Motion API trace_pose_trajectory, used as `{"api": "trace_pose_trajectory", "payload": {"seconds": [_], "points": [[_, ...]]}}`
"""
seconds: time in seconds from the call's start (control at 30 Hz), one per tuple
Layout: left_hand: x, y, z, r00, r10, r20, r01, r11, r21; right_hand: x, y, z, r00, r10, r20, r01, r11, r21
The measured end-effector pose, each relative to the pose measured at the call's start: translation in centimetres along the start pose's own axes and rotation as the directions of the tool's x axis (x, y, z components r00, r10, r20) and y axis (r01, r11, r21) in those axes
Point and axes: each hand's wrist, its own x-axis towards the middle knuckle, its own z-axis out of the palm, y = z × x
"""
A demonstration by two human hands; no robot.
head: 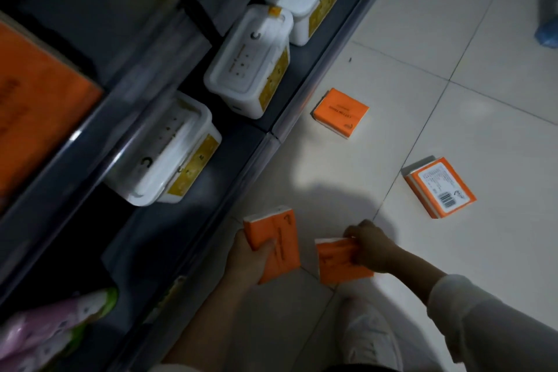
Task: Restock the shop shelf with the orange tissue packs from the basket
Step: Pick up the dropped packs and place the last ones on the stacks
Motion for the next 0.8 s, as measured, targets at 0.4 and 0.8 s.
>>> {"api": "trace_pose_trajectory", "payload": {"seconds": [0.4, 0.8], "points": [[-10.2, 5.9, -7.6, 0.934, 0.206, -0.293, -0.288, 0.918, -0.273, -12.6, -7.3, -9.6, 0.938, -0.312, -0.152, 0.246, 0.288, 0.926], [-22.3, 10.8, -17.6, 0.665, 0.535, -0.522, -0.661, 0.746, -0.077, -24.7, -17.9, -15.3, 0.768, -0.46, -0.446, 0.614, 0.327, 0.719]]}}
